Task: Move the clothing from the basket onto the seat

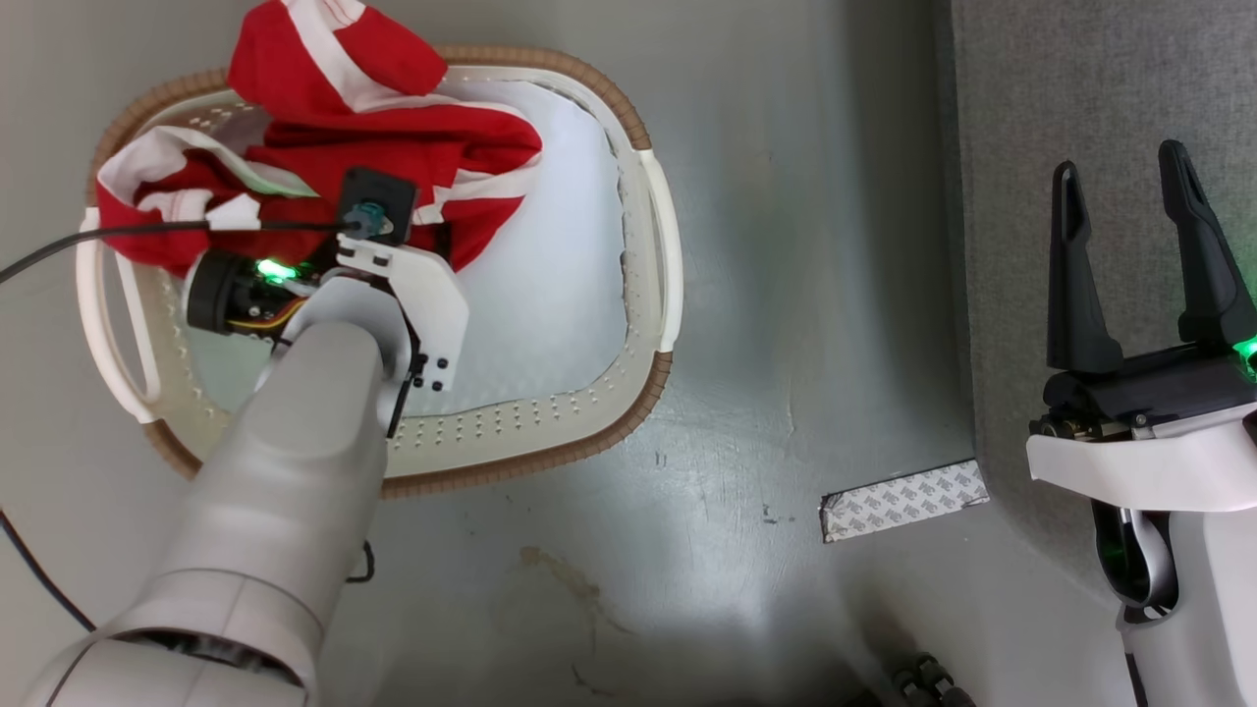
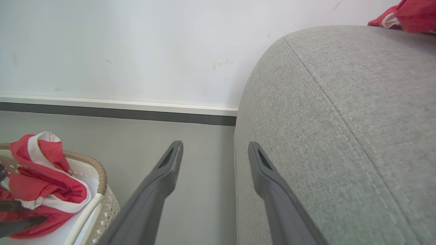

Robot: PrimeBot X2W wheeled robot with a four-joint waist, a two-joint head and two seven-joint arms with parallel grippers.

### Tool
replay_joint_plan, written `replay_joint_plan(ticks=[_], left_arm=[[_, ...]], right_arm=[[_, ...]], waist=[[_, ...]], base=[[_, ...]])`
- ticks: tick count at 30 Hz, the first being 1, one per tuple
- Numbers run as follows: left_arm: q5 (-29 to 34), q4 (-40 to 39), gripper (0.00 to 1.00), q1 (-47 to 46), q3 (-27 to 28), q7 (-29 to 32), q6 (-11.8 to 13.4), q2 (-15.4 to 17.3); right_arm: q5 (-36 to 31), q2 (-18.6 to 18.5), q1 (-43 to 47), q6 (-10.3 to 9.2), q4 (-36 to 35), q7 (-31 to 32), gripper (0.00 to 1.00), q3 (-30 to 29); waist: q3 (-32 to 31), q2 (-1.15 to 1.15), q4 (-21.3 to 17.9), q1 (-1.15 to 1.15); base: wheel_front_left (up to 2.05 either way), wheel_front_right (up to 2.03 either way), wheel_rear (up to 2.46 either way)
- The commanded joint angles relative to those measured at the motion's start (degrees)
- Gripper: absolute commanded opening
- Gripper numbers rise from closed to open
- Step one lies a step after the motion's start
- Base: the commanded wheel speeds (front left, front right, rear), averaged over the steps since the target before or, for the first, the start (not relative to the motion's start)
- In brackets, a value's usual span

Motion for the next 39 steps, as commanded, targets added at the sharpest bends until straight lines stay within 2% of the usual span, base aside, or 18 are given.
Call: replay_joint_plan(ticks=[1,2,9,18,29,39], left_arm=[[-0.42,0.58,0.20,-0.13,-0.38,0.53,-1.04,0.01],[-0.57,0.69,0.00,-0.15,-0.58,0.48,-1.56,-0.13],[-0.63,1.29,0.00,-0.23,-2.05,0.58,-3.49,-0.51],[-3.66,0.31,0.00,0.94,-1.26,-5.18,-5.05,-1.27],[-9.65,-5.04,0.00,9.30,0.53,-10.73,-6.82,-1.78],[-14.43,-20.47,0.00,23.74,3.60,-11.12,-7.37,-0.11]], right_arm=[[0.34,-0.15,-0.18,-0.10,0.85,0.11,1.00,-0.20],[0.33,-0.25,-0.24,-0.10,0.87,0.12,1.00,-0.30],[0.47,-0.94,-0.89,-0.10,1.19,0.12,1.00,-1.58],[0.19,-0.68,-0.40,-0.11,1.96,0.09,1.00,-1.50],[0.21,-0.15,3.56,-0.11,5.66,0.08,1.00,-0.29],[-0.15,1.33,10.56,-0.11,10.09,0.09,1.00,1.14]], waist=[[0.09,0.00,0.10,0.00],[0.14,0.00,0.17,0.00],[-0.13,0.00,0.51,0.00],[-4.77,0.00,2.01,0.00],[-20.69,0.00,4.08,0.00],[-37.70,0.00,4.93,0.00]], base=[[0.00,0.00,0.00],[0.00,0.00,0.00],[0.00,0.00,0.00],[0.00,0.00,0.00],[0.00,0.00,0.00],[0.00,0.00,0.00]])
